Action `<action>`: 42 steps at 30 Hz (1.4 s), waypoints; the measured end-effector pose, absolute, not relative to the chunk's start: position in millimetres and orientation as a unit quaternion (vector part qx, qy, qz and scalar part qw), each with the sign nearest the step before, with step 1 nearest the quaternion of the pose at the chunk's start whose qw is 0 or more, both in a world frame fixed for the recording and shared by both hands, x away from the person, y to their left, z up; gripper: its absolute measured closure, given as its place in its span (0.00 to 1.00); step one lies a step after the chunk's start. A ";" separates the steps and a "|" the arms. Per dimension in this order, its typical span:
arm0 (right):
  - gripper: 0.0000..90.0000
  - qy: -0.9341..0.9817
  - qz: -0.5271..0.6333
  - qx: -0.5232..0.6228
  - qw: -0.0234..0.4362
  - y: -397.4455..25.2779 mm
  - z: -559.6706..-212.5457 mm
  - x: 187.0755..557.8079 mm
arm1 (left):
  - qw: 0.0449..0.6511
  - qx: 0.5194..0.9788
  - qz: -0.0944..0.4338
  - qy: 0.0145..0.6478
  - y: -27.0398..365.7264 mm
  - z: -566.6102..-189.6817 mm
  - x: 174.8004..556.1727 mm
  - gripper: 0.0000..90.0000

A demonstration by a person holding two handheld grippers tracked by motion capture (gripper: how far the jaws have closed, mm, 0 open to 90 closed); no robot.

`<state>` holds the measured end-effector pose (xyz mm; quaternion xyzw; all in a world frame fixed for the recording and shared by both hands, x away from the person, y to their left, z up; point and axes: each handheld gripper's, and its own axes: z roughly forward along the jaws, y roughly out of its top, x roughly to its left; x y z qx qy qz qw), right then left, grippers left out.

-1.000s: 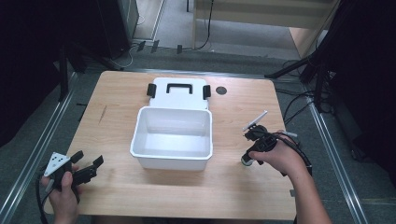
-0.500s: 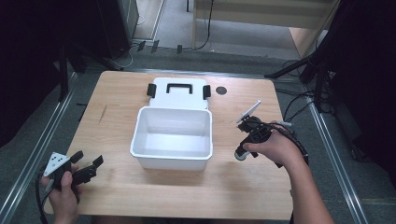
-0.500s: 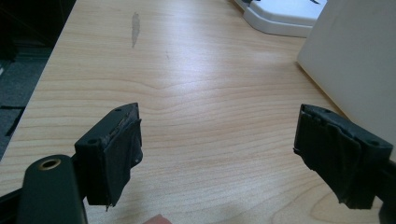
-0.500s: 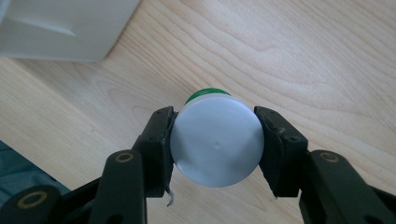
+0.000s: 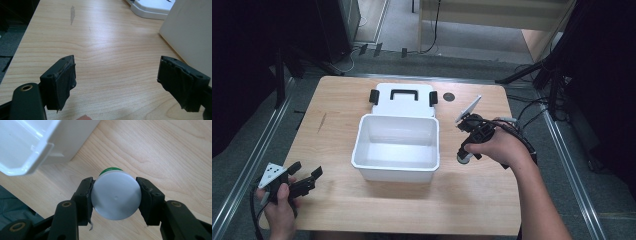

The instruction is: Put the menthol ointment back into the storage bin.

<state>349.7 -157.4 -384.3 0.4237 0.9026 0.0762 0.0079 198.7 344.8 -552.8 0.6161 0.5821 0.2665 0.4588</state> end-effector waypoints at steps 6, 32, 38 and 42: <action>0.57 0.910 0.080 0.406 0.012 -141.5 -371.0 354.0 | 0.462 0.614 0.264 0.583 344.8 -552.9 199.1 0.17; 0.57 0.924 0.099 0.367 0.029 -87.8 -332.9 364.9 | 0.461 0.615 0.259 0.585 345.3 -552.9 199.8 0.17; 0.58 0.929 0.100 0.355 0.029 -76.4 -331.7 365.7 | 0.461 0.615 0.259 0.585 345.2 -553.0 200.0 0.17; 0.58 0.932 0.100 0.346 0.027 -69.1 -334.6 366.2 | 0.461 0.615 0.259 0.585 345.3 -553.0 200.0 0.17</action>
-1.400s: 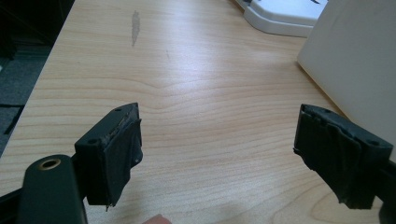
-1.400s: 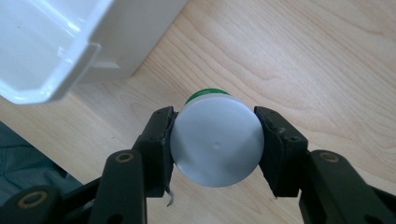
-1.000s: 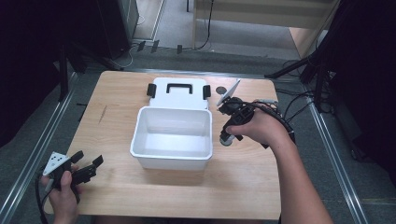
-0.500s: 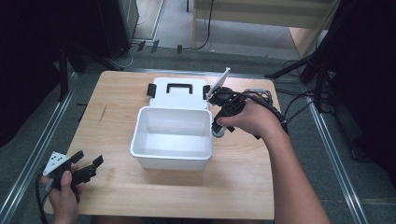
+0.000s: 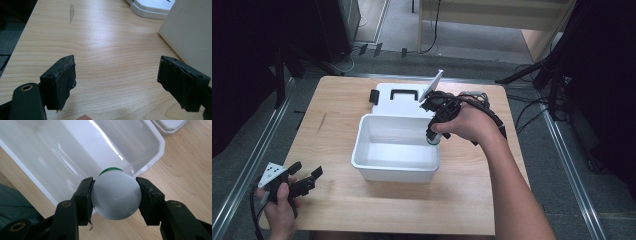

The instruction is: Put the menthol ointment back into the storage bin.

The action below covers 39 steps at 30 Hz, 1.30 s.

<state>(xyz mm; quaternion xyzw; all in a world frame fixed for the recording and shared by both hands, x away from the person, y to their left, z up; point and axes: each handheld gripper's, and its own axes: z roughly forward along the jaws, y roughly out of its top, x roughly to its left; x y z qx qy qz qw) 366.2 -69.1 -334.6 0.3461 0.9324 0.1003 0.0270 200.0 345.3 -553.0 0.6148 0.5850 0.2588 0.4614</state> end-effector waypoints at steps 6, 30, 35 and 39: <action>0.57 0.938 0.098 0.332 0.026 -61.7 -341.6 368.0 | 0.462 0.614 0.259 0.585 345.3 -553.0 200.1 0.17; 0.57 0.964 0.087 0.249 0.039 -46.7 -399.1 368.7 | 0.460 0.615 0.259 0.585 345.3 -553.0 200.4 0.17; 0.57 0.968 0.089 0.233 0.040 -42.4 -410.1 368.3 | 0.460 0.616 0.259 0.585 345.2 -553.1 200.4 0.17; 0.57 0.970 0.082 0.225 0.036 -35.3 -420.4 367.2 | 0.460 0.617 0.258 0.585 345.4 -553.0 200.2 0.17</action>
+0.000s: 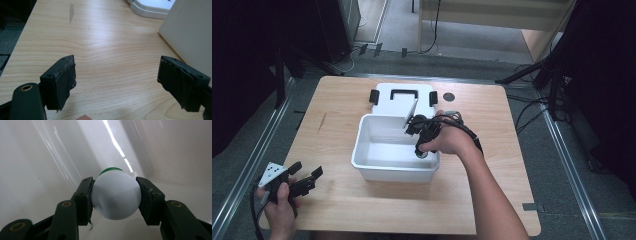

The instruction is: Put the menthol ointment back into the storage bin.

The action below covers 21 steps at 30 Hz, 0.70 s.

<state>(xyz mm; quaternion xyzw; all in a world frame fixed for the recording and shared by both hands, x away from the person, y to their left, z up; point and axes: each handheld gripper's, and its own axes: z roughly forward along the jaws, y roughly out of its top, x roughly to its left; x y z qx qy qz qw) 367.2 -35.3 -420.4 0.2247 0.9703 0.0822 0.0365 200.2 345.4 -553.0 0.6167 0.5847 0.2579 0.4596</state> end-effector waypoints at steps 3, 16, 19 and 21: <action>0.57 0.972 0.075 0.220 0.034 -28.9 -429.9 366.7 | 0.460 0.617 0.257 0.585 345.4 -553.0 200.2 0.17; 0.57 0.974 0.068 0.212 0.031 -19.4 -442.8 366.7 | 0.460 0.616 0.257 0.585 345.5 -553.0 200.3 0.17; 0.57 0.976 0.057 0.209 0.031 -17.0 -450.8 365.2 | 0.459 0.617 0.257 0.586 345.5 -552.9 200.3 0.17; 0.57 0.977 0.053 0.206 0.029 -16.6 -456.5 365.6 | 0.460 0.616 0.257 0.585 345.5 -553.0 200.3 0.17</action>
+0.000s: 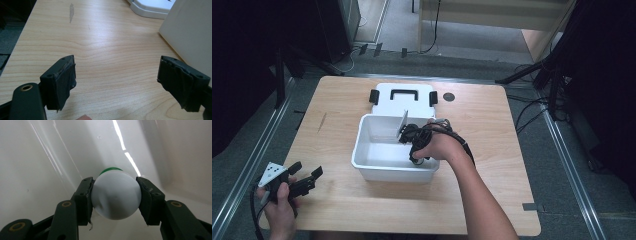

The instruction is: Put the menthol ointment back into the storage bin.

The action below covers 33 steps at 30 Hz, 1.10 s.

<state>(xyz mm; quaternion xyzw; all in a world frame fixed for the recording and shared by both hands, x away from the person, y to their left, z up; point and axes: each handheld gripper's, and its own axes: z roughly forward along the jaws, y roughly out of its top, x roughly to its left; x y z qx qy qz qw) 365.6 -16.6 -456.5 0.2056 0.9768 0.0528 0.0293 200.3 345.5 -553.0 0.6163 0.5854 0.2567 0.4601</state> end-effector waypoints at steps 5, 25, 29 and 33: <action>0.57 0.979 0.041 0.200 0.028 -15.1 -462.1 365.6 | 0.459 0.617 0.256 0.586 345.5 -552.9 200.4 0.17; 0.55 0.979 0.022 0.200 0.027 -13.9 -464.3 364.9 | 0.460 0.615 0.256 0.588 345.6 -553.2 200.7 0.17; 0.48 0.978 0.037 0.206 0.023 -15.2 -462.0 364.6 | 0.461 0.614 0.255 0.588 345.7 -553.3 200.8 0.17; 0.41 0.976 0.051 0.210 0.023 -16.3 -455.1 363.6 | 0.461 0.614 0.255 0.588 345.7 -553.3 200.9 0.17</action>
